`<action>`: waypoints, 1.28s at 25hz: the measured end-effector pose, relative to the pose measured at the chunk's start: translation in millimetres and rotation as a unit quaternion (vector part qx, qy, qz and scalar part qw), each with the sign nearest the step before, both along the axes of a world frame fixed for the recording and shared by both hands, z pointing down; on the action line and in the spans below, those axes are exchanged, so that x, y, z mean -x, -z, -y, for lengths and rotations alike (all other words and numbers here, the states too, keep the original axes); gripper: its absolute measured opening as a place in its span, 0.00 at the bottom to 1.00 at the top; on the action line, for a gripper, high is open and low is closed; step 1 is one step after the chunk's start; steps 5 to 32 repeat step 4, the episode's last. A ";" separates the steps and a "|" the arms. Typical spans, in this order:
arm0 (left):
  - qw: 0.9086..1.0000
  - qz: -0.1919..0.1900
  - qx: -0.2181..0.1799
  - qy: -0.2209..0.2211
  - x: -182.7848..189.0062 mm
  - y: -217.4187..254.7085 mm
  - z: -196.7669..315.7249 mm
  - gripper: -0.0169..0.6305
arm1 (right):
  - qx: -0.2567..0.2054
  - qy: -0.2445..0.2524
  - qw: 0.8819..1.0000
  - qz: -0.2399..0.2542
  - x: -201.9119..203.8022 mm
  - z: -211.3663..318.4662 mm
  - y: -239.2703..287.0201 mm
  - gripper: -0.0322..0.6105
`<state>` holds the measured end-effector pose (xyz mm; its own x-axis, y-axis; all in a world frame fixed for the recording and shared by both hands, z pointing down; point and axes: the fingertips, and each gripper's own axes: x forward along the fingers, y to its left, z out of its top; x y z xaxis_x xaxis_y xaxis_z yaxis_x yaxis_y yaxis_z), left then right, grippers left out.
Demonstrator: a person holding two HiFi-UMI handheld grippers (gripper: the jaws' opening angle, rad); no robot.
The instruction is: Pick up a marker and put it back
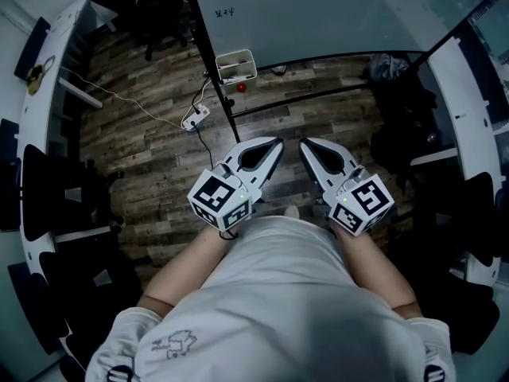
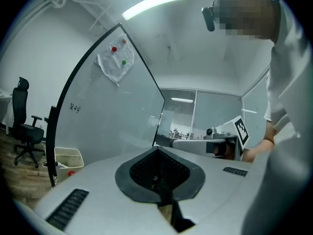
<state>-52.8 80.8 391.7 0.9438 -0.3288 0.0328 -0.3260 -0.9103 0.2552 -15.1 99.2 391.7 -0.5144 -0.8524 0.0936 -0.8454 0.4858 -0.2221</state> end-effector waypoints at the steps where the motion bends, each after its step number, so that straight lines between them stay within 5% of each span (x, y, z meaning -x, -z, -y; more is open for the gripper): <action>1: 1.000 0.000 0.000 -0.001 0.3 -0.1 -0.1 0.04 | -0.001 -0.001 1.000 0.000 0.2 -0.6 0.5 0.06; 32: 1.000 0.000 0.000 -0.003 0.8 -0.4 -0.3 0.04 | 0.000 -0.006 1.000 0.002 0.8 -2.3 2.1 0.06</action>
